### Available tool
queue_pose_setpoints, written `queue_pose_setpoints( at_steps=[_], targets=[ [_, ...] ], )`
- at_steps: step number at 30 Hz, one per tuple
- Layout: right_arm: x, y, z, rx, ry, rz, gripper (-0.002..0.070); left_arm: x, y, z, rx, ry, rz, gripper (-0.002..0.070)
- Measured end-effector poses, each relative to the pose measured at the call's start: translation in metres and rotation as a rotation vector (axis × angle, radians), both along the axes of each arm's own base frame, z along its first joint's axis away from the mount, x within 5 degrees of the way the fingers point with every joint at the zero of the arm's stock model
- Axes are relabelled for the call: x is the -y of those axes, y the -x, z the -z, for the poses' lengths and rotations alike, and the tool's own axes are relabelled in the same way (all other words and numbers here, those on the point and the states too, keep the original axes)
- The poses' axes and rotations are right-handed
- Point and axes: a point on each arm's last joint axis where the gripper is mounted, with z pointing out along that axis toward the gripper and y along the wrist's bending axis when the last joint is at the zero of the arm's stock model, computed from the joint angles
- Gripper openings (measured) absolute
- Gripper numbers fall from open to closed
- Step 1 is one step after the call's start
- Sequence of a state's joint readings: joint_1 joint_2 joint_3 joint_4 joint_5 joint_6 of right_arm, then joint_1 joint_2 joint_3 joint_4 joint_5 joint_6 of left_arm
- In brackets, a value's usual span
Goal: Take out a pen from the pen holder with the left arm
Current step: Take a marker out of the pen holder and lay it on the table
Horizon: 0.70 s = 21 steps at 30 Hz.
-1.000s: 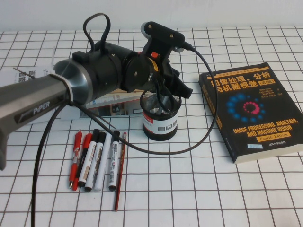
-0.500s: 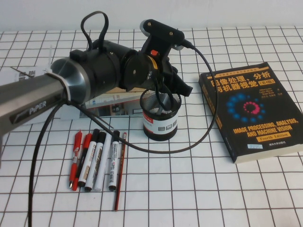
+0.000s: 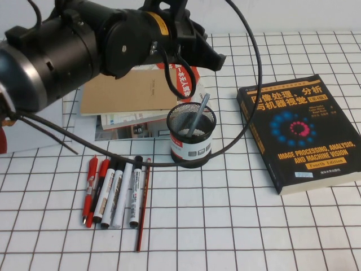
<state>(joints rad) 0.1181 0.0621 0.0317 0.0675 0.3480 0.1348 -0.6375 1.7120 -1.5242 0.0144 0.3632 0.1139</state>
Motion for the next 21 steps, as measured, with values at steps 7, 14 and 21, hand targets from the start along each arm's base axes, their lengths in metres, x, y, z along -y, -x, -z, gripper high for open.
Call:
queue_pose_setpoints(
  at_steps=[7, 14, 21],
  targets=[
    [0.000, 0.000, 0.000, 0.000, 0.000, 0.000, -0.0016, 0.003, -0.004, 0.032, -0.127, -0.140, 0.020, 0.0111],
    [0.000, 0.000, 0.000, 0.000, 0.000, 0.000, -0.0016, 0.015, -0.016, 0.078, -0.268, -0.163, 0.018, 0.0486],
    [0.000, 0.000, 0.000, 0.000, 0.000, 0.000, -0.0017, 0.025, -0.028, 0.096, -0.237, -0.102, 0.006, 0.0532]
  ],
)
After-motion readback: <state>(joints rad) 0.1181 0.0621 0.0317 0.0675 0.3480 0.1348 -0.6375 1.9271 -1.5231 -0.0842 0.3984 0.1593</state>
